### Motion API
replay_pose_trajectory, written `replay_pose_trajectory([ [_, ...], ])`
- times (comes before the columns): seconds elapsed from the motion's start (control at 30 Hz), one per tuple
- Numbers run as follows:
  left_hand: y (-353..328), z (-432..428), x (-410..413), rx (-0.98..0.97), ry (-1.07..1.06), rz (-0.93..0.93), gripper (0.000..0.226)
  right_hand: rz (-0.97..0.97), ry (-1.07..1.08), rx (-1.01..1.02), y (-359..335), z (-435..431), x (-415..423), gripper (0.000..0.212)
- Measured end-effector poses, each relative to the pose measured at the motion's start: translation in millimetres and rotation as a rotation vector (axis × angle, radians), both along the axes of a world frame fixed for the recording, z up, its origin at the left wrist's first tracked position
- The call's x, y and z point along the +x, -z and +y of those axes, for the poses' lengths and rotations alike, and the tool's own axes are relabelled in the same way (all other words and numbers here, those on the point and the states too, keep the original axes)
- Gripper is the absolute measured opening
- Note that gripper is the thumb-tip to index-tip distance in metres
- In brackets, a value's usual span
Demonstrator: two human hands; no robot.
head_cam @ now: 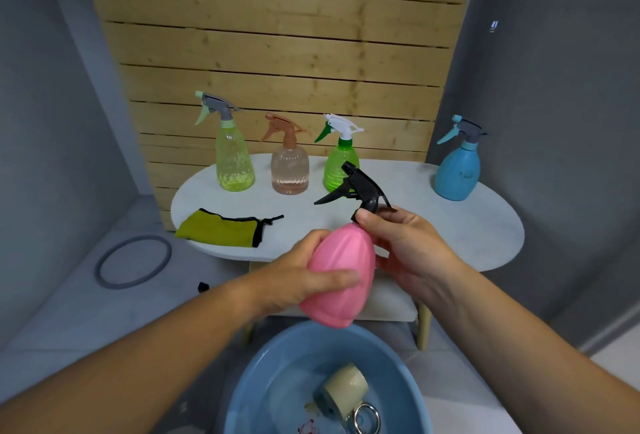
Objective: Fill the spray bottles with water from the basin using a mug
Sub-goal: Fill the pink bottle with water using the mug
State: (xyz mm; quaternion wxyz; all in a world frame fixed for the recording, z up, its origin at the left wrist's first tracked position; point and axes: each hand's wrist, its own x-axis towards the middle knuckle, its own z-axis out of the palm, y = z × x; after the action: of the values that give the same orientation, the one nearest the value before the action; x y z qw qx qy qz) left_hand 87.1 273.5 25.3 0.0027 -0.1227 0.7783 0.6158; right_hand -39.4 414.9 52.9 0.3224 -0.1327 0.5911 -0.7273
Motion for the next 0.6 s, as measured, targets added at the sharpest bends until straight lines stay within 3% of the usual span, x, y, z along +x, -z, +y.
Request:
replay_pose_trajectory([
  [0.1,4.5,4.2,-1.6,-0.178,-0.047,-0.028,0.100,0.004,-0.025,0.023,3.4,2.7,1.8,0.047],
  [0.27,5.1,0.3,0.0,0.174,0.020,-0.013,0.085,-0.029,-0.055,0.037,5.4,6.2,-1.1,0.045],
  [0.33,6.3,1.6,-1.2,0.161,0.038,-0.024,0.090,-0.037,-0.059,0.042,6.8,7.1,-1.7,0.043],
  [0.47,9.4,9.3,-5.1,-0.103,-0.003,-0.070,0.105,-0.034,-0.061,0.058,8.2,6.2,0.5,0.041],
  [0.6,9.8,4.7,-4.1,0.057,-0.023,-0.044,0.087,-0.041,-0.056,0.051,7.8,5.9,-0.8,0.043],
])
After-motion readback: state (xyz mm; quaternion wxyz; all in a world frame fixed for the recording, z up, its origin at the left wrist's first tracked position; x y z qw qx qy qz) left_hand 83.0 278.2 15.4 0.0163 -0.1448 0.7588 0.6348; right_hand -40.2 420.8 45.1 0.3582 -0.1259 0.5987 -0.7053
